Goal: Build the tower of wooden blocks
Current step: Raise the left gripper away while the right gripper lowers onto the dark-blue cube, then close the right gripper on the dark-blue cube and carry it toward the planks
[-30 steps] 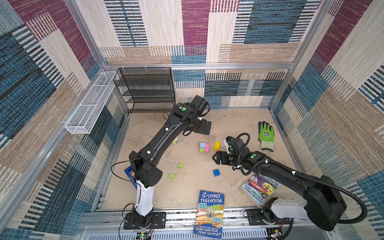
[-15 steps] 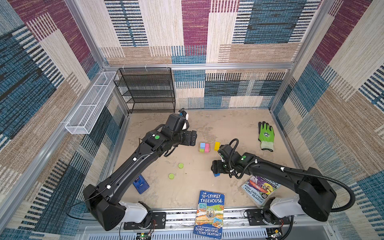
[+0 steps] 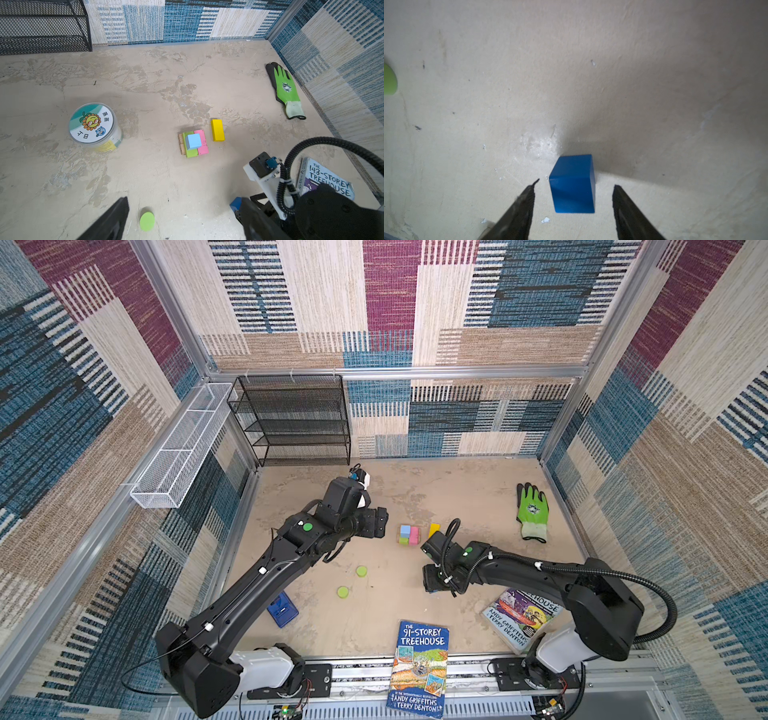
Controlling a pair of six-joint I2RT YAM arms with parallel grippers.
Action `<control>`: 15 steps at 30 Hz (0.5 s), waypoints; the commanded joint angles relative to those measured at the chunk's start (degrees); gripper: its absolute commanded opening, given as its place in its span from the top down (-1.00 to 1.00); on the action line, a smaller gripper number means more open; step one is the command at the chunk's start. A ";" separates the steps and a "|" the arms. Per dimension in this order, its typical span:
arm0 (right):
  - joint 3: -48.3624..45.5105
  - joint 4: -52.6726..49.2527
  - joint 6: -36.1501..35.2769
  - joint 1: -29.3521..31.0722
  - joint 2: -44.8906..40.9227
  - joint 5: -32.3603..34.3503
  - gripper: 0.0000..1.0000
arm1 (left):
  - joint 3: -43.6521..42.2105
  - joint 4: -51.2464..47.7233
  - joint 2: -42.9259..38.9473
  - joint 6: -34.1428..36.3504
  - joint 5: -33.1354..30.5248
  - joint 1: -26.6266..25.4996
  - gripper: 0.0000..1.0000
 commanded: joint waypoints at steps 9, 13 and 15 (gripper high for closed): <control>3.16 -3.55 0.52 1.38 3.39 1.07 0.04 | -1.59 1.34 -0.93 -0.53 -0.65 0.92 -0.76; 3.59 -4.37 0.63 1.66 4.21 1.36 0.14 | -1.98 1.62 -1.18 -0.53 -0.09 1.24 -0.76; 3.73 -4.59 0.62 1.77 4.69 1.36 0.19 | -1.96 1.61 -1.20 -0.53 0.14 1.34 -0.76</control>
